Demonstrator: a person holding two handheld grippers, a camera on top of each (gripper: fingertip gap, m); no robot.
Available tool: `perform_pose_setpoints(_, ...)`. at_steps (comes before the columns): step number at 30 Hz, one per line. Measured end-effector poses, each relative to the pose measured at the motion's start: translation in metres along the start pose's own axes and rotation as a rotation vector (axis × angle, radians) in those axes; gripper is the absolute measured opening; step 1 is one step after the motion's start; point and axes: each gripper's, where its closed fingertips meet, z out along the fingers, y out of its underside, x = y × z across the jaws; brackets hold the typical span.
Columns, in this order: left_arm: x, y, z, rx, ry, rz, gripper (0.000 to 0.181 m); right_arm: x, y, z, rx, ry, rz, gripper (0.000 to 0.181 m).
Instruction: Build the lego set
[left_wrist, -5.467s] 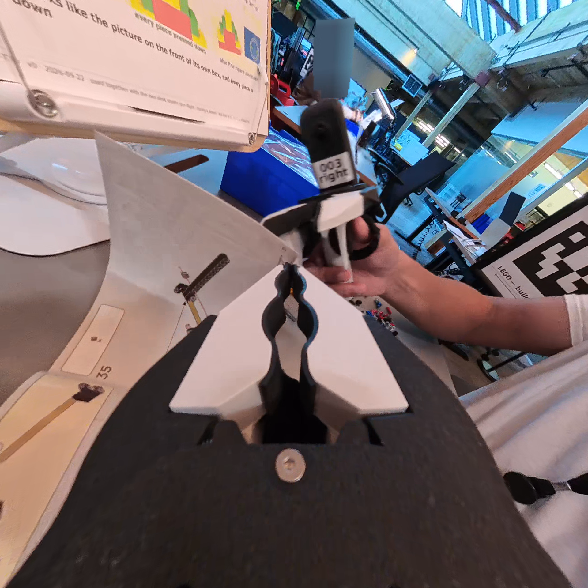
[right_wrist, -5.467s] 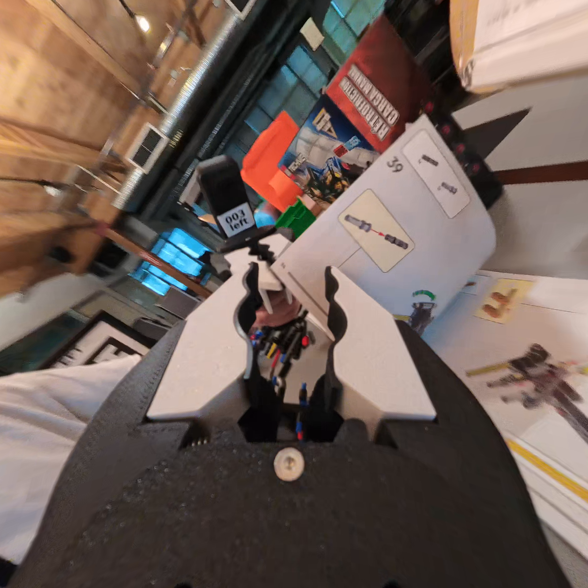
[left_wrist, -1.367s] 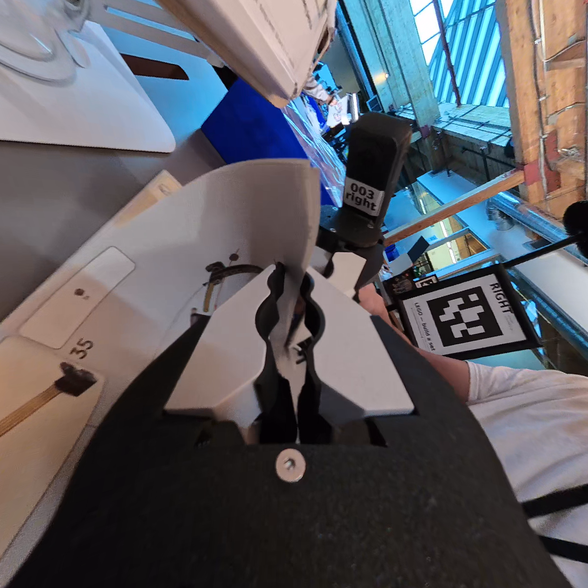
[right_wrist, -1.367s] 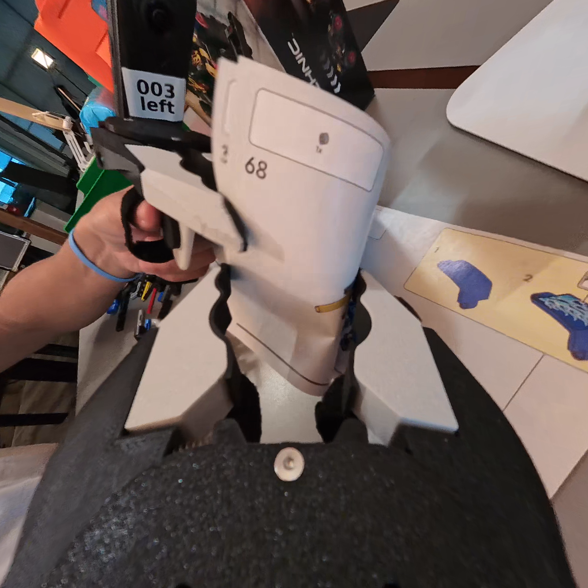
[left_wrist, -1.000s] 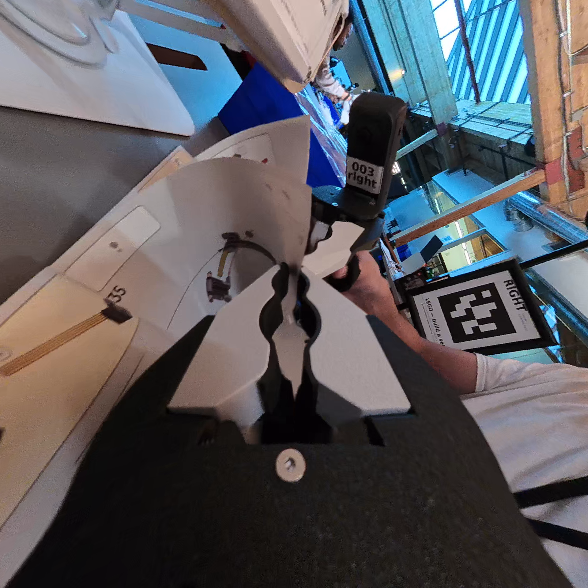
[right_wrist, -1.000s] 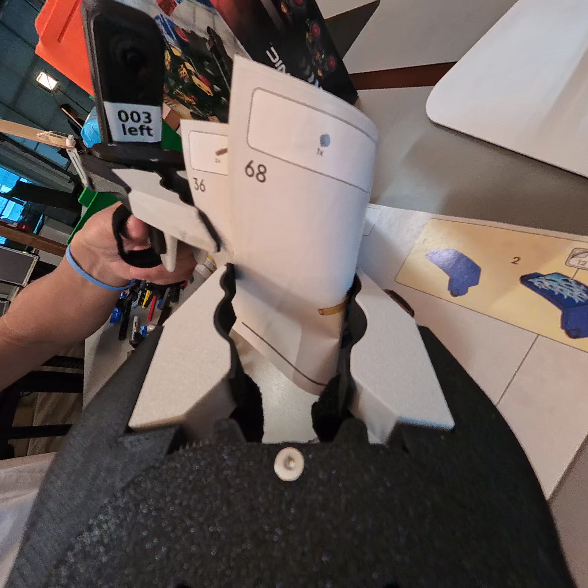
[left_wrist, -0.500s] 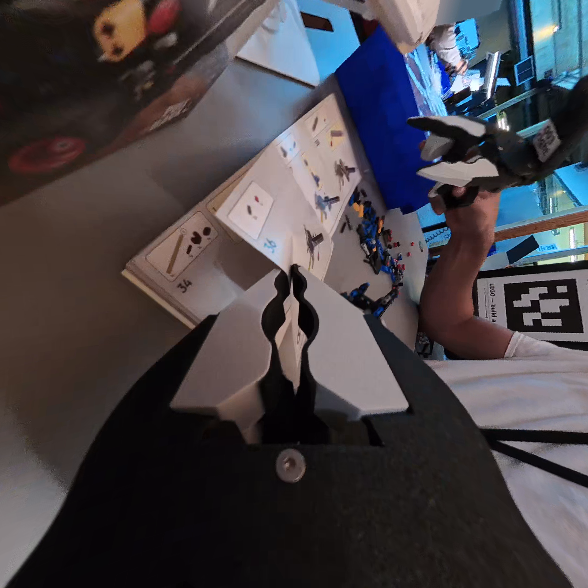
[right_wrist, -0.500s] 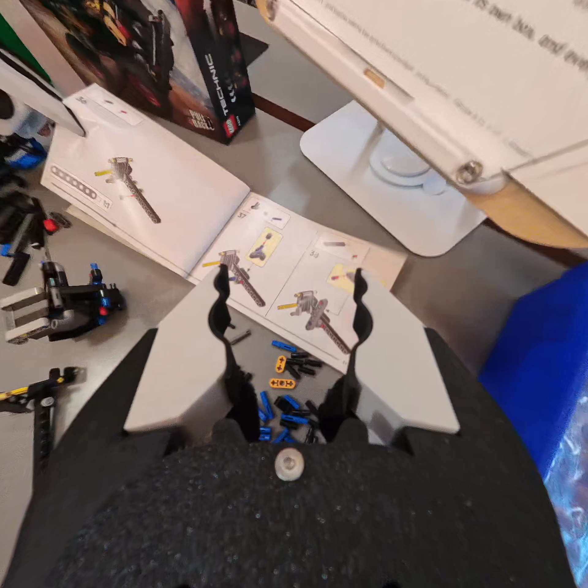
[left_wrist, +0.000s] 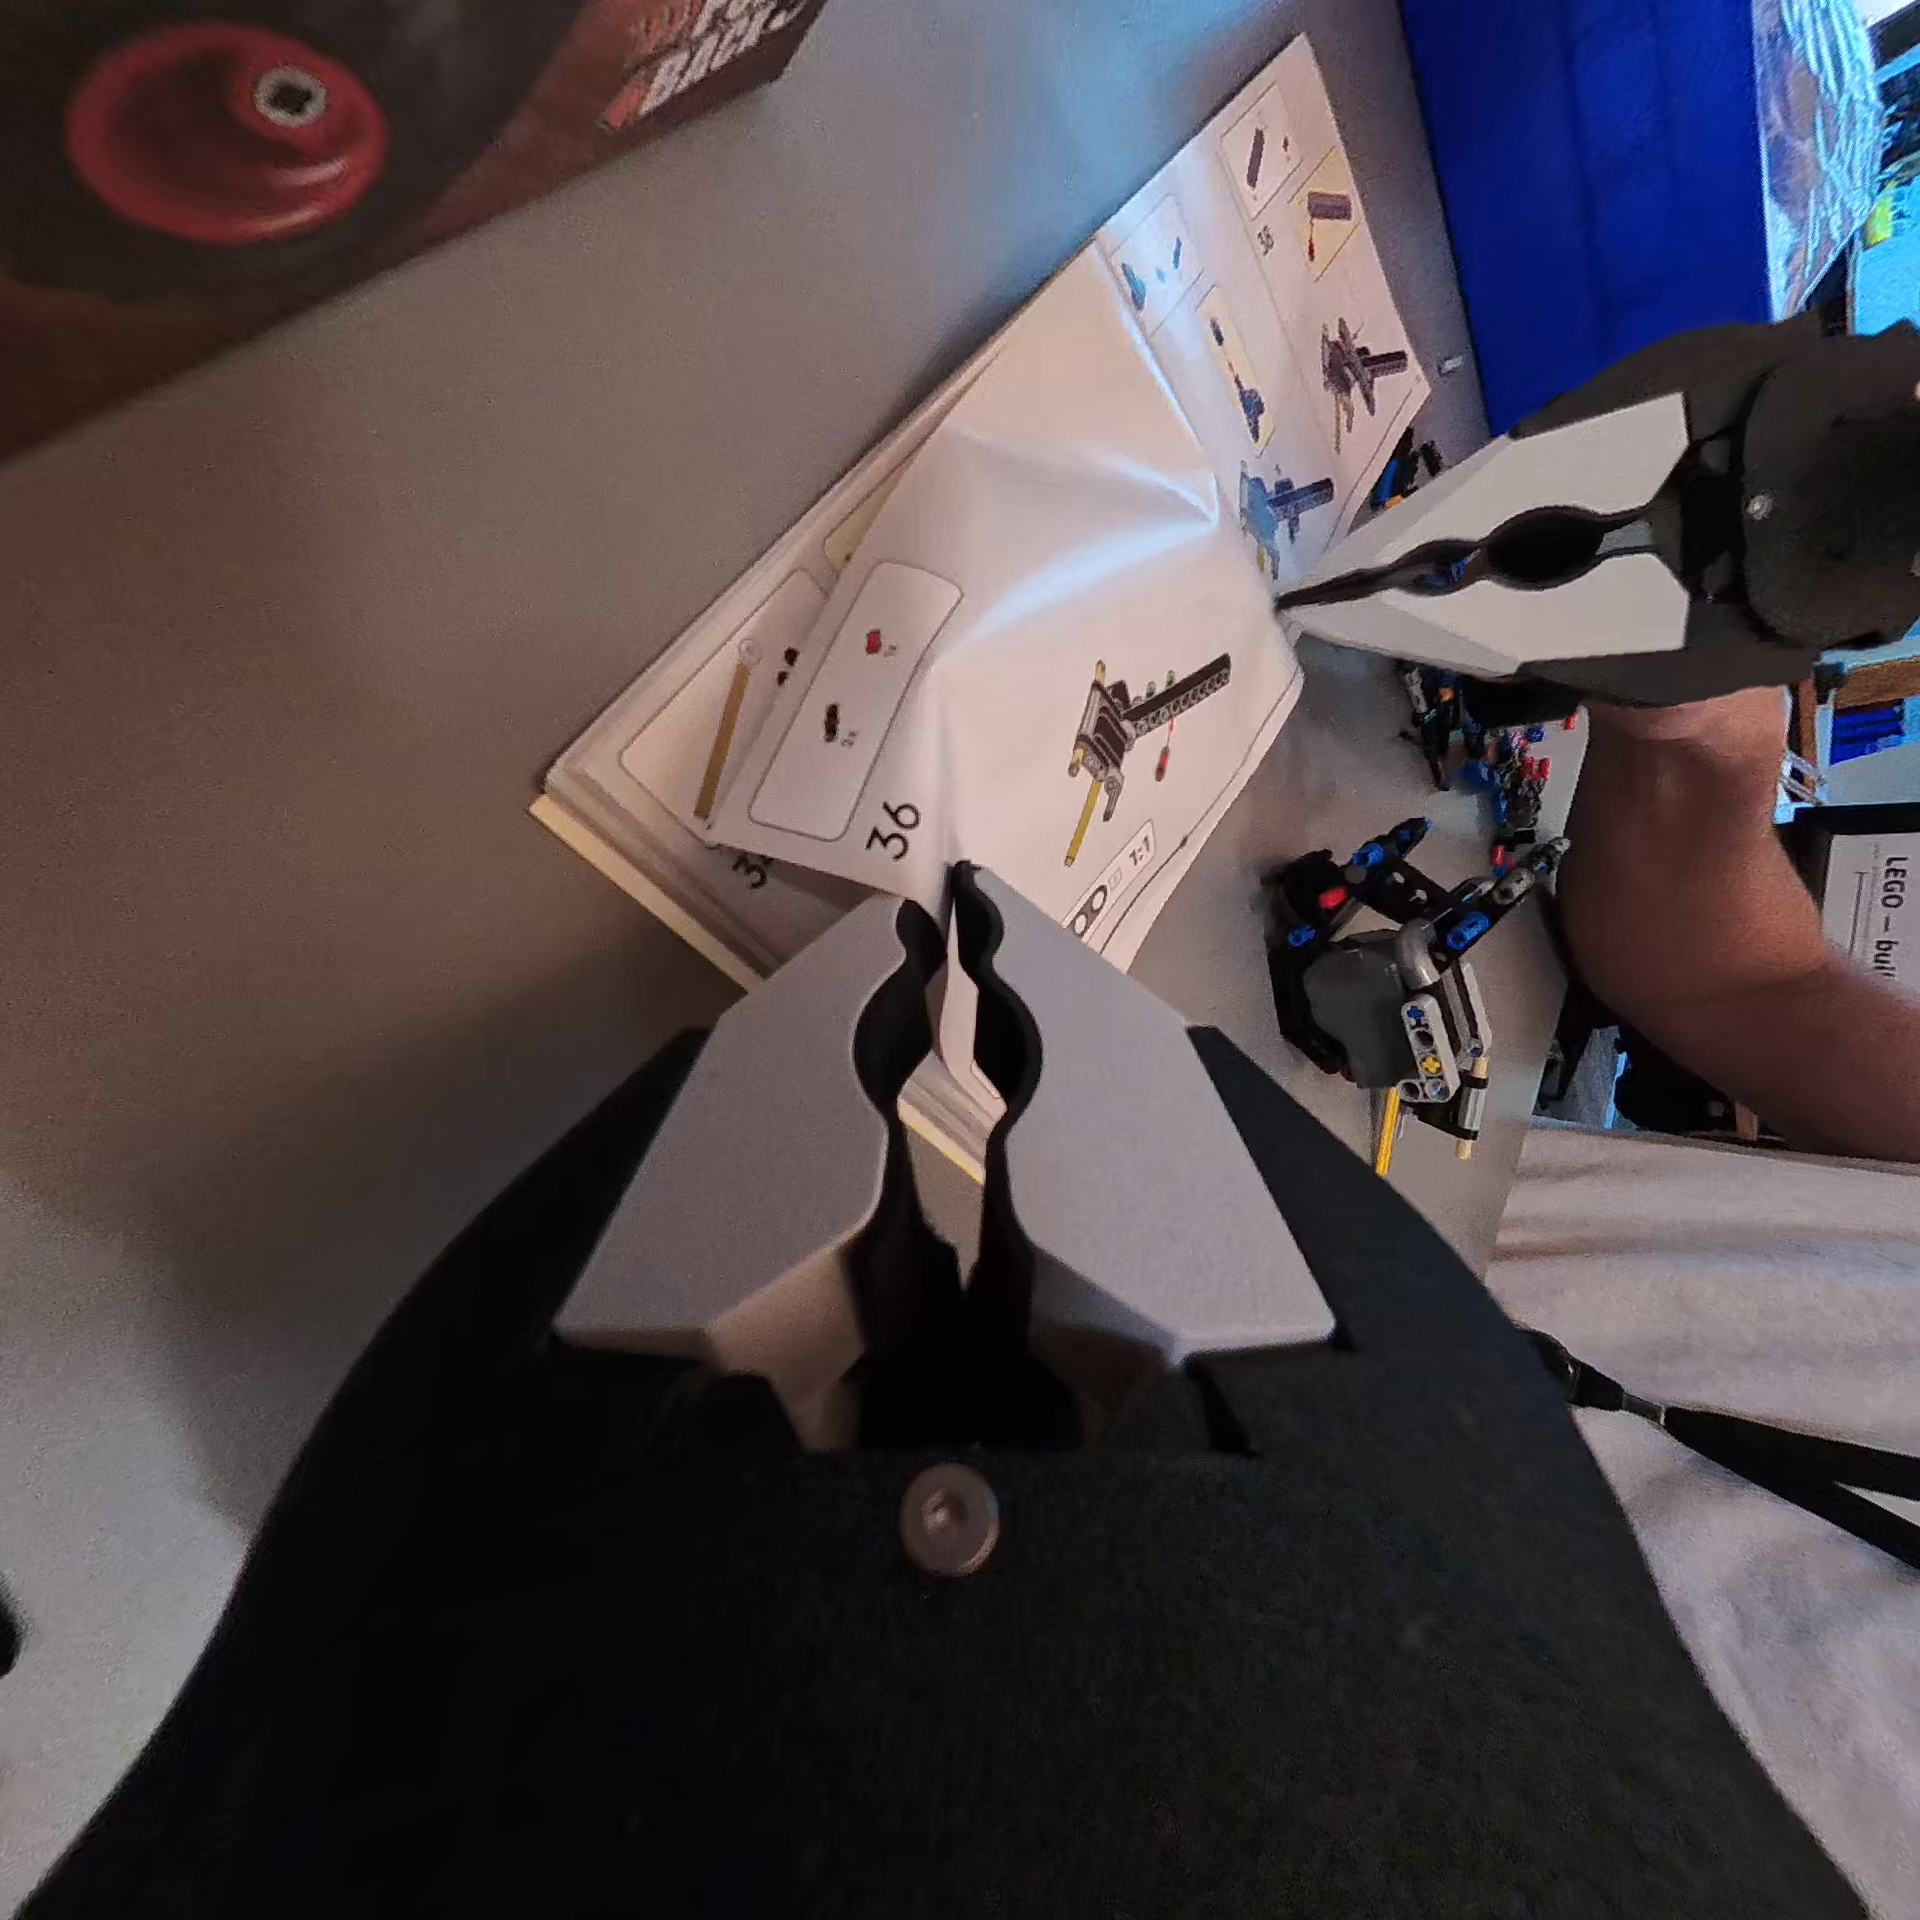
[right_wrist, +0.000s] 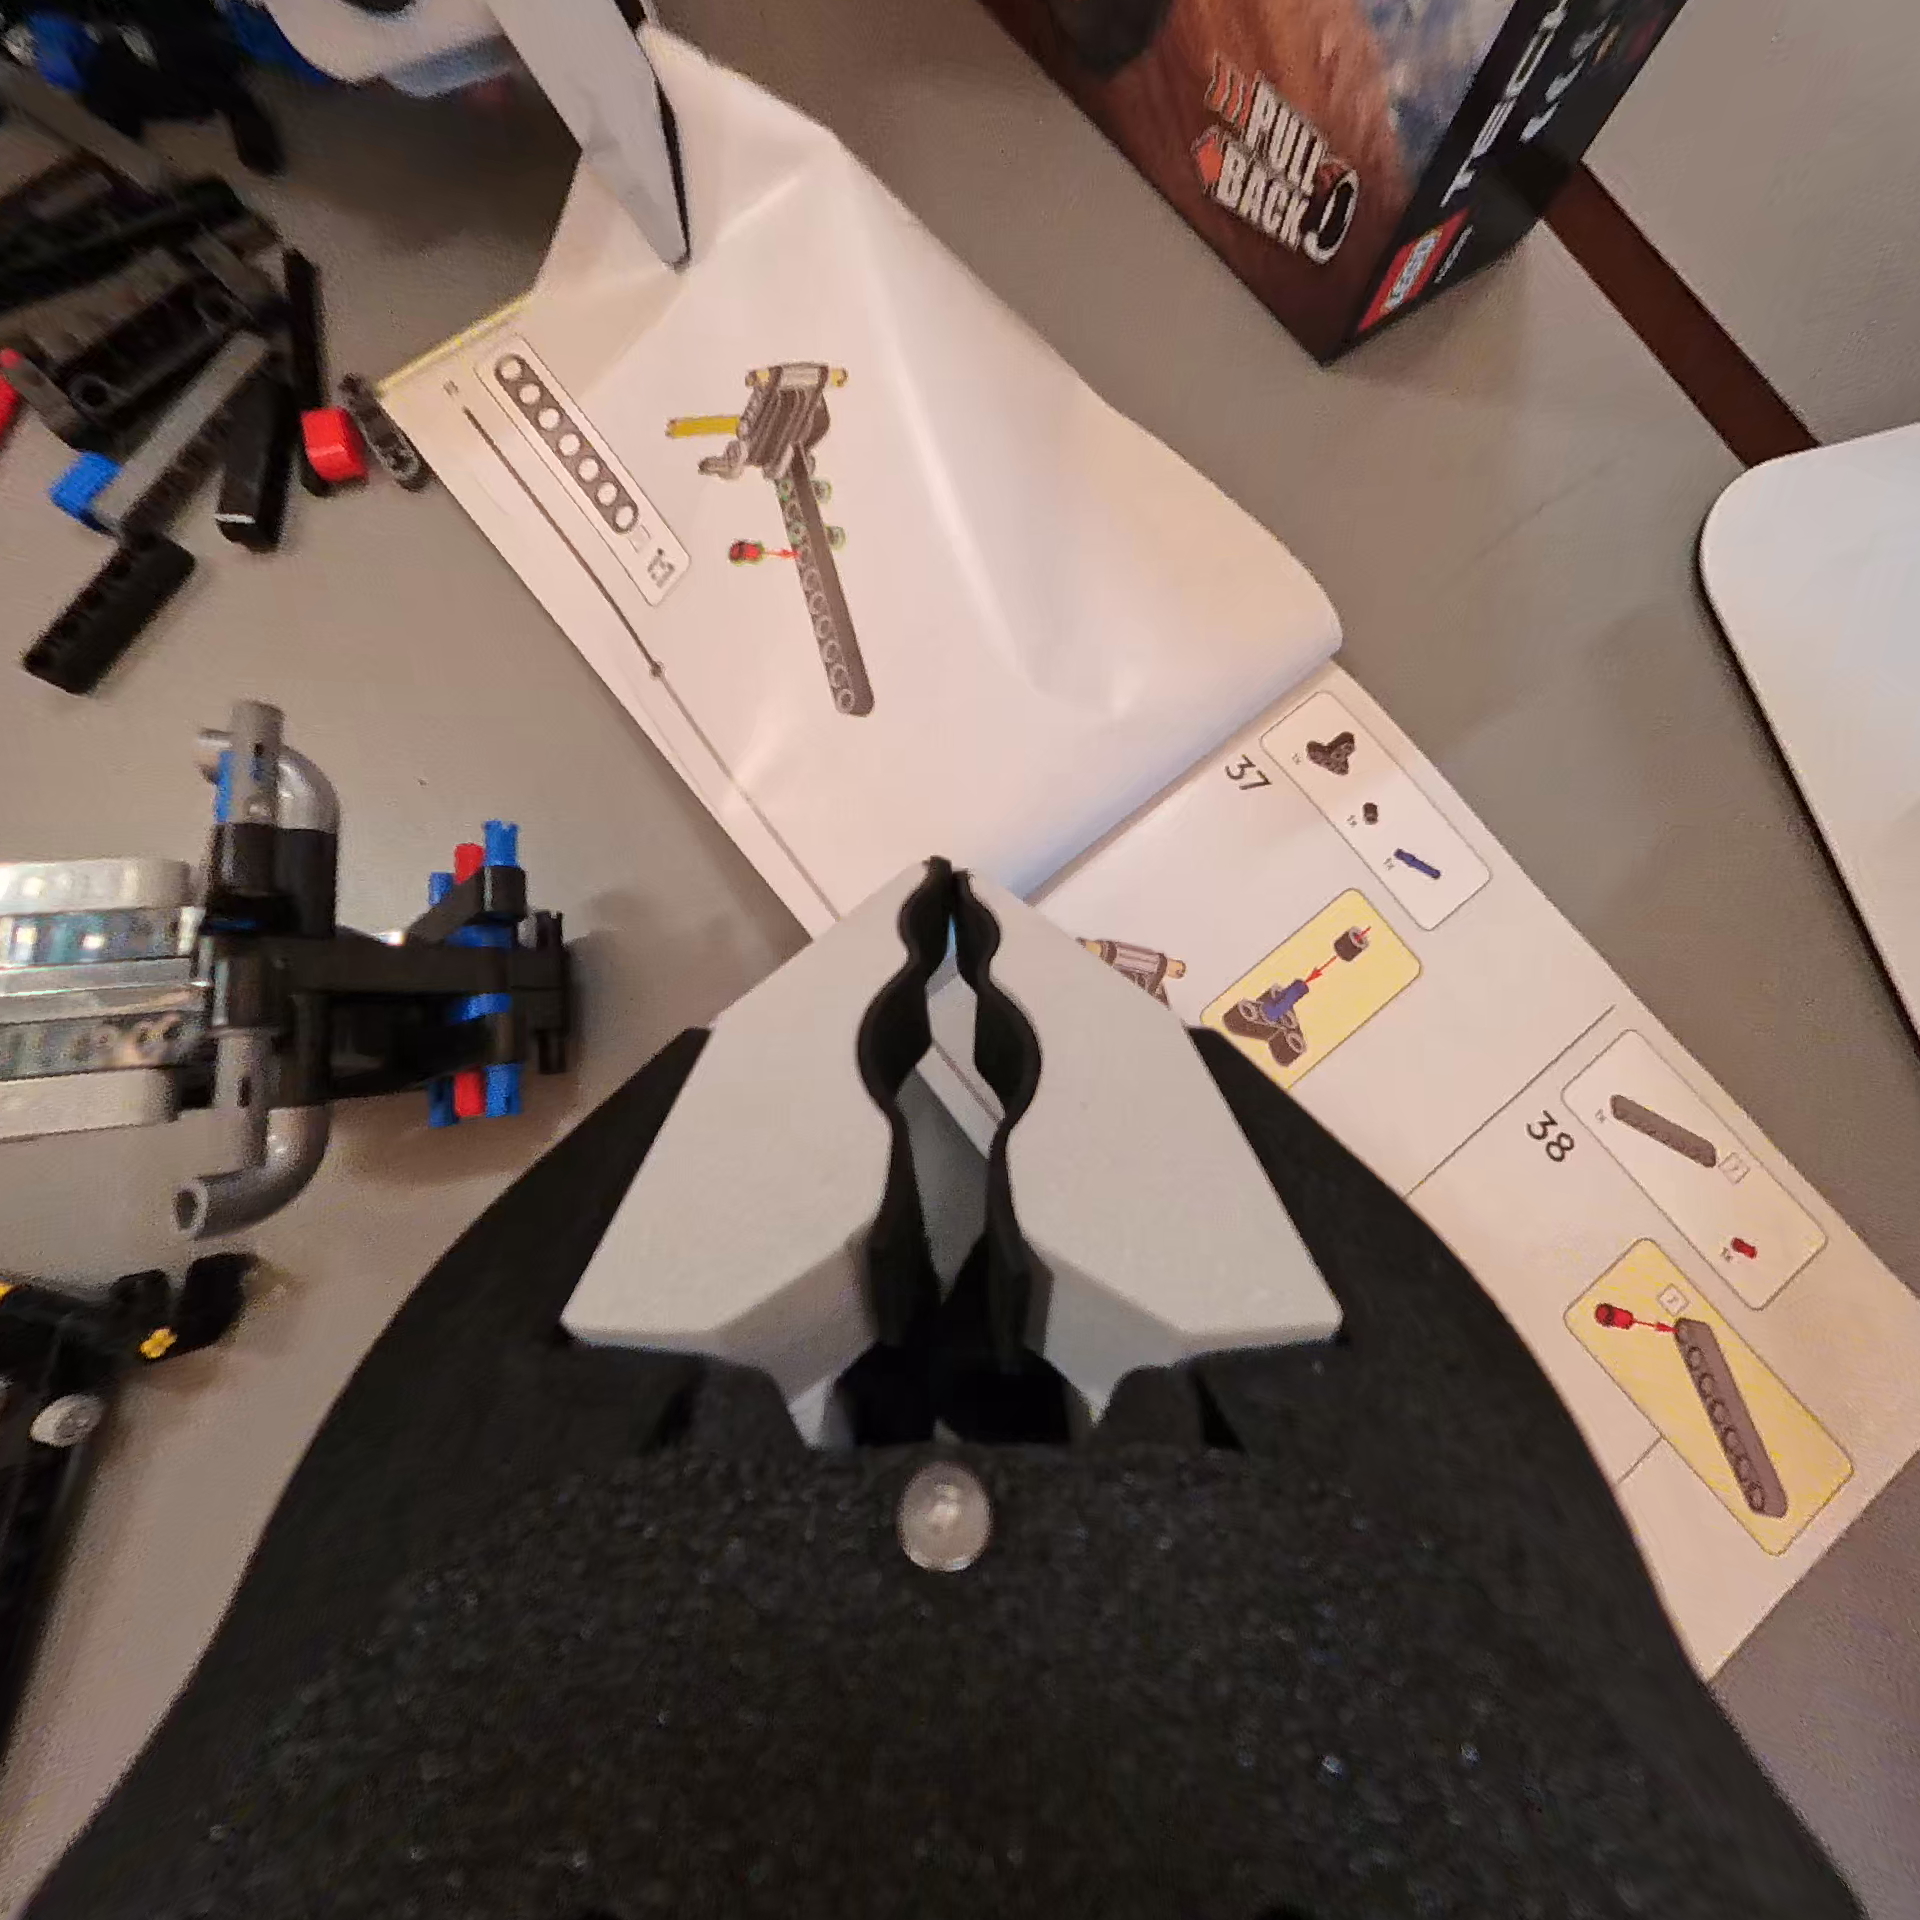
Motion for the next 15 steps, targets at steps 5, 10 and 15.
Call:
perform_pose_setpoints(5, -0.004, 0.012, -0.002, -0.067, 0.009, -0.017, 0.000, -0.002, 0.007, 0.010, 0.012, 0.012, -0.021, 0.000)
perform_pose_setpoints(10, -0.023, 0.012, -0.022, -0.113, -0.229, 0.096, 0.011, -0.001, 0.008, 0.010, -0.009, 0.046, -0.061, 0.000)
perform_pose_setpoints(15, 0.014, -0.042, -0.015, 0.019, -0.474, 0.471, 0.019, -0.006, 0.007, 0.016, -0.002, 0.044, -0.058, 0.000)
